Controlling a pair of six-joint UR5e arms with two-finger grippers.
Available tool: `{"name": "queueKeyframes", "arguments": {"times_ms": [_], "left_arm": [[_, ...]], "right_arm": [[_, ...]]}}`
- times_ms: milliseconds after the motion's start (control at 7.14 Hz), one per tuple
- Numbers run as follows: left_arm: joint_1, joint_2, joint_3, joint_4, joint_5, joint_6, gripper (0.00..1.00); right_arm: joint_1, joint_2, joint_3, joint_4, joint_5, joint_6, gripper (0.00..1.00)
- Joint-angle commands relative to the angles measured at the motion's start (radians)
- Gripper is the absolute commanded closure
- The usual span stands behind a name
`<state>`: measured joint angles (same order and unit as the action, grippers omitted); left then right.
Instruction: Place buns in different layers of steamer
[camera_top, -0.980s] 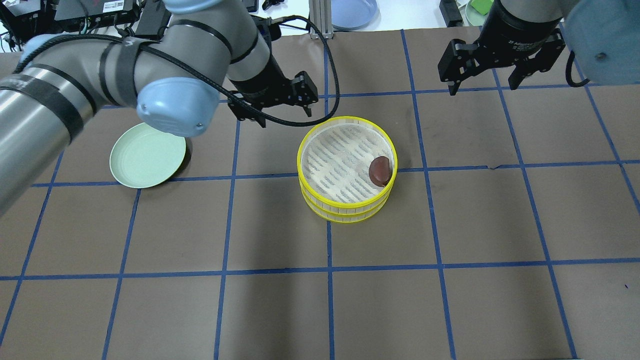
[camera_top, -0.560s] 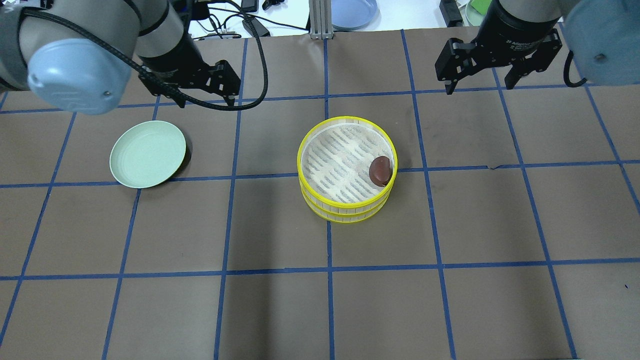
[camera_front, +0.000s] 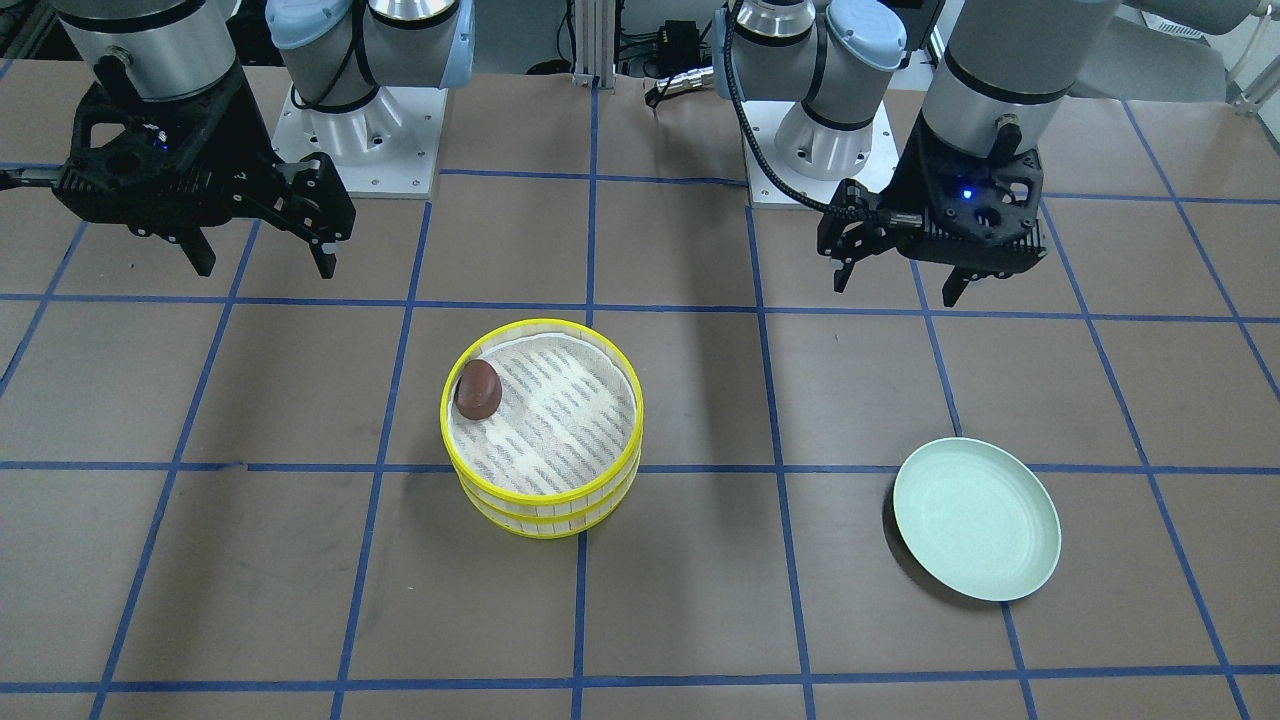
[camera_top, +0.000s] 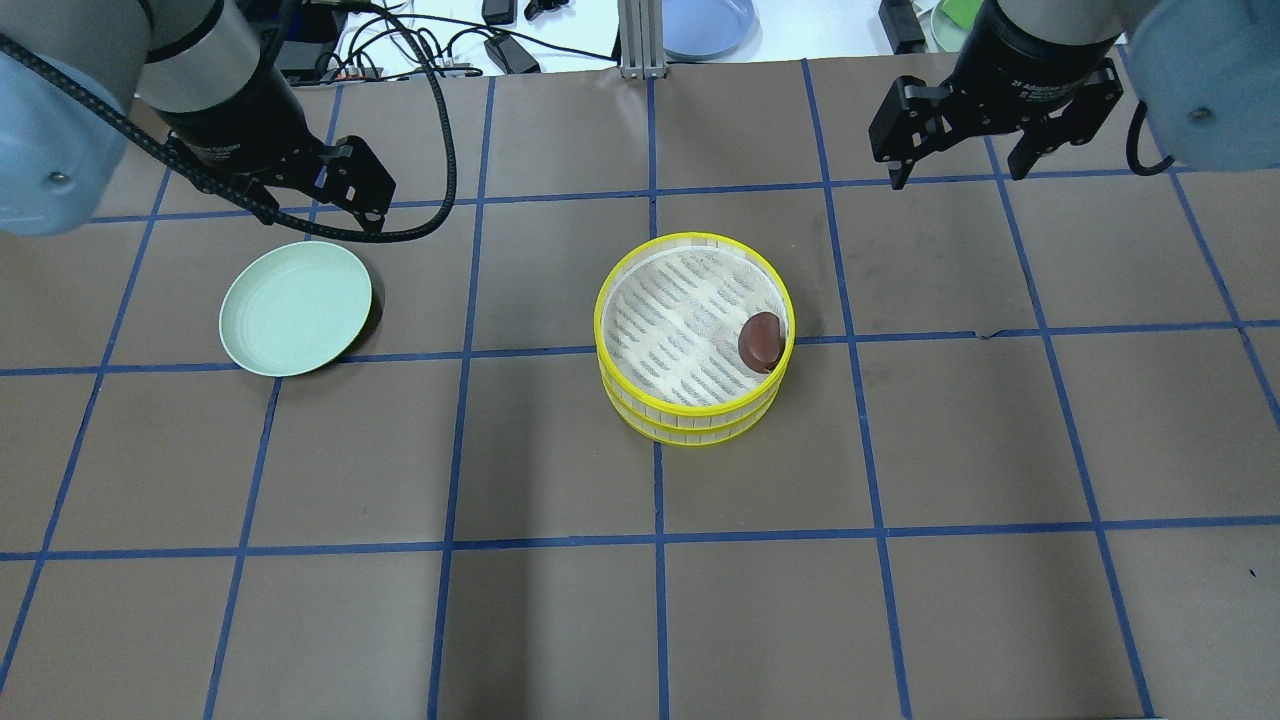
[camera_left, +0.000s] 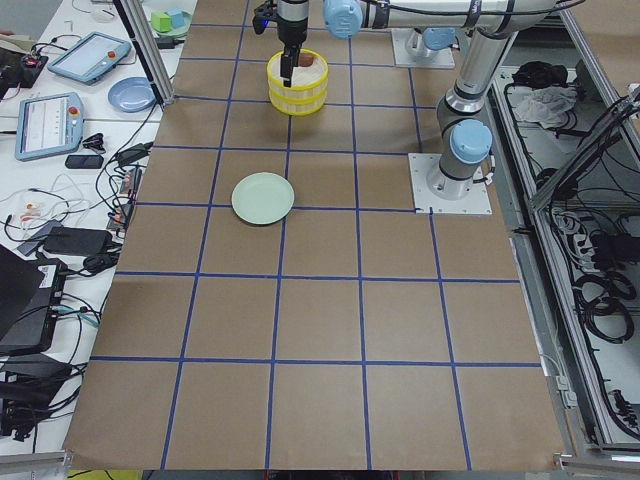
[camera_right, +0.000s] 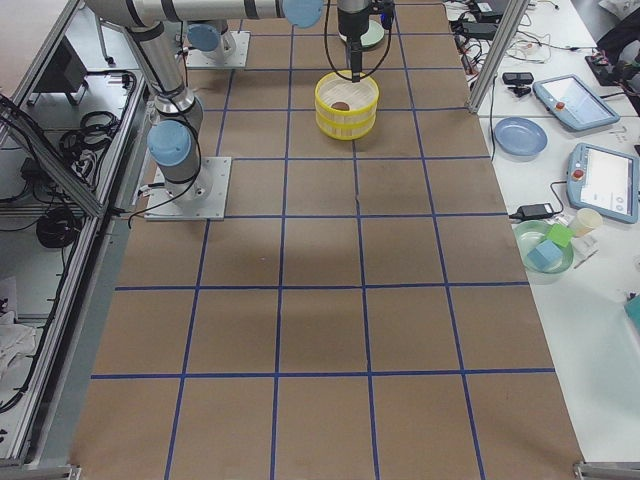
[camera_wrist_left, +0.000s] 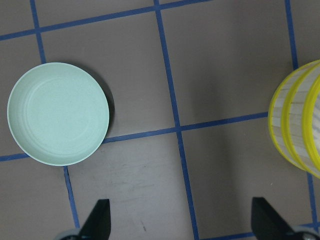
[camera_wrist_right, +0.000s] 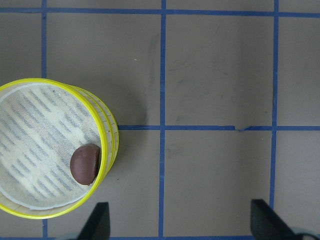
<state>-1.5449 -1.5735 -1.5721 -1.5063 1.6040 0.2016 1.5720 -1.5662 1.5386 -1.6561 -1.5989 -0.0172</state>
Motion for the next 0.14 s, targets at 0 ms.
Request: {"name": "queueKeyframes", "arguments": {"times_ms": [0], "left_arm": [[0.008, 0.032, -0.002, -0.049, -0.003, 0.009, 0.00]], "right_arm": [[-0.001, 0.000, 0.000, -0.001, -0.001, -0.004, 0.00]]}}
